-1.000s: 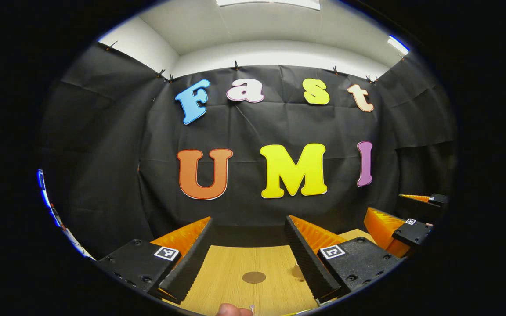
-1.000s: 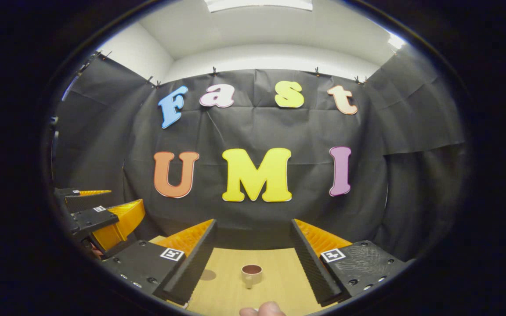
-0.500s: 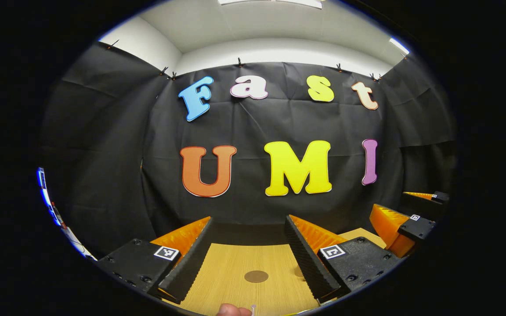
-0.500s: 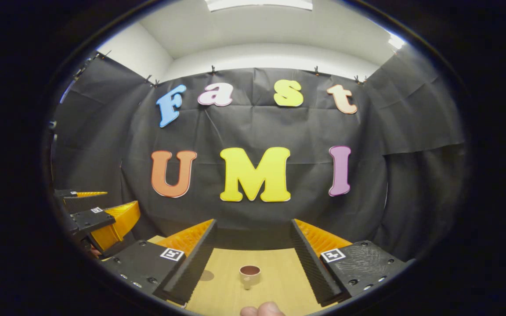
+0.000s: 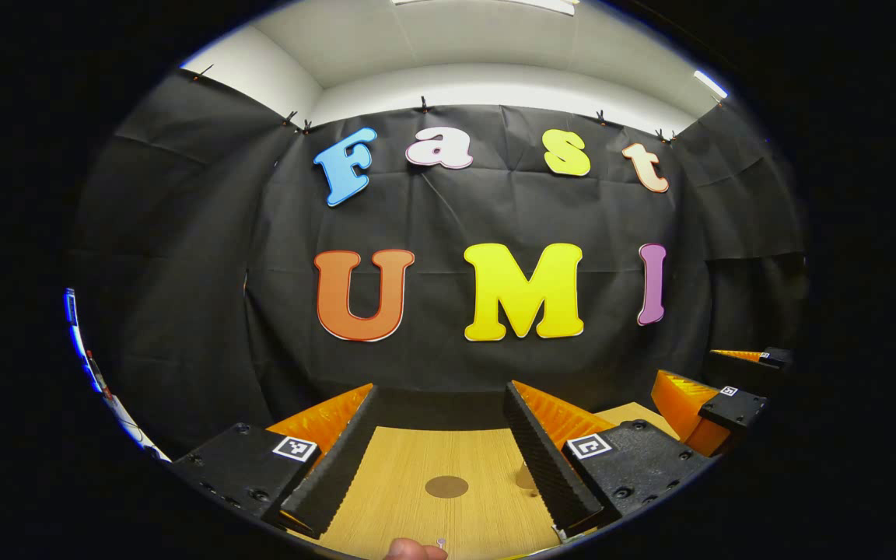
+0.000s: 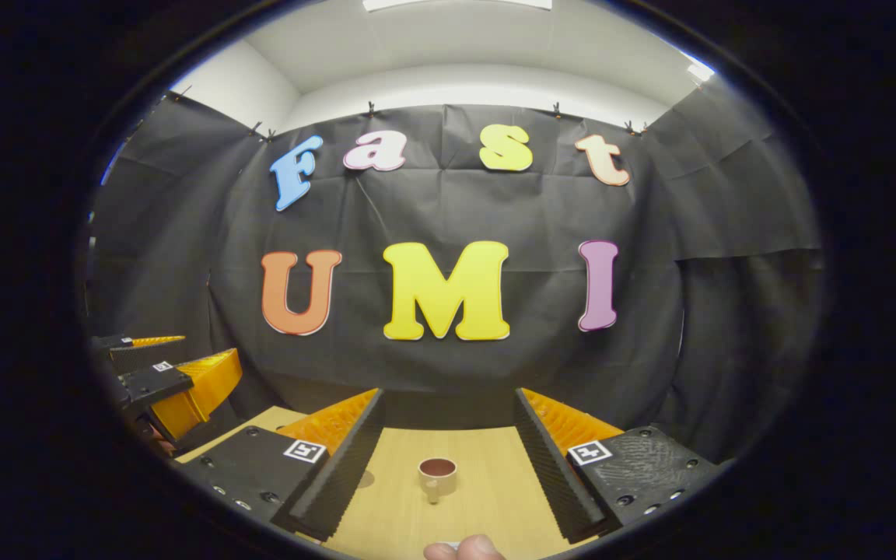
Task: Put the toothbrush and toothpaste on the desktop into the cup, then pick up the cup and place it on the coaster on the desktop.
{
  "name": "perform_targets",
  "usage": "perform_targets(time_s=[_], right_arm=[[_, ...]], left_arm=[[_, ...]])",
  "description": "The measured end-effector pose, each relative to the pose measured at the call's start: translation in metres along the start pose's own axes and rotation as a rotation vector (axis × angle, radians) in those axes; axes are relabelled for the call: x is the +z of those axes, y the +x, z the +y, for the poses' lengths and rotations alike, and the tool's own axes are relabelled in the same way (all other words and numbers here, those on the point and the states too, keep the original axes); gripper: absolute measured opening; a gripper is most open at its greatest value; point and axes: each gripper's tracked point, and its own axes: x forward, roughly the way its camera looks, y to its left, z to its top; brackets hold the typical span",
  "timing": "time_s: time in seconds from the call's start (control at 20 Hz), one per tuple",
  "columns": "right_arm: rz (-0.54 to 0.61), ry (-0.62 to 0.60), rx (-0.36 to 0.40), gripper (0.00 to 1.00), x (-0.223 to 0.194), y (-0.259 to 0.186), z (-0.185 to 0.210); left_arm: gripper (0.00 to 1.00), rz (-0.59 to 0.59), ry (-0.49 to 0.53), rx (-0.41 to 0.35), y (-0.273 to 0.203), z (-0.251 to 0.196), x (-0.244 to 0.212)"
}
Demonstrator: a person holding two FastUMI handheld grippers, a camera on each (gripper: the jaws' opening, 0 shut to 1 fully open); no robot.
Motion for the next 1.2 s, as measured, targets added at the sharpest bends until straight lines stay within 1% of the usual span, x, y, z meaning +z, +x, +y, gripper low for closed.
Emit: perform_targets(time_s=[0.05,0.35,0.5,0.6,0.85,0.95,1.0,1.2], right_arm=[[0.016,-0.001,0.003,0.96,-0.005,0.001,0.000],[0.102,-0.011,0.022,0.96,-0.037,0.002,-0.006],[0.168,-0.021,0.037,0.96,-0.058,0.002,-0.011],[0.211,-0.034,0.040,0.96,-0.074,0.001,-0.015],[0.424,-0.043,0.081,0.96,-0.135,-0.011,-0.011],[0.508,-0.048,0.089,0.98,-0.160,-0.015,-0.011],[0.548,-0.048,0.091,0.96,-0.172,-0.018,-0.011],[0.726,-0.042,0.094,0.96,-0.219,-0.029,-0.014]], left_arm=[[1.00,0.013,0.002,0.000,0.001,0.000,-0.005],[1.00,0.075,0.036,-0.013,-0.005,0.000,-0.035],[1.00,0.102,0.046,-0.040,-0.014,0.001,-0.053],[1.00,0.137,0.066,-0.040,-0.021,0.008,-0.069],[1.00,0.292,0.029,-0.034,-0.045,0.010,-0.121],[1.00,0.331,0.019,-0.024,-0.051,0.014,-0.133],[1.00,0.348,0.018,-0.021,-0.054,0.016,-0.139],[1.00,0.423,0.031,-0.019,-0.066,0.019,-0.167]])
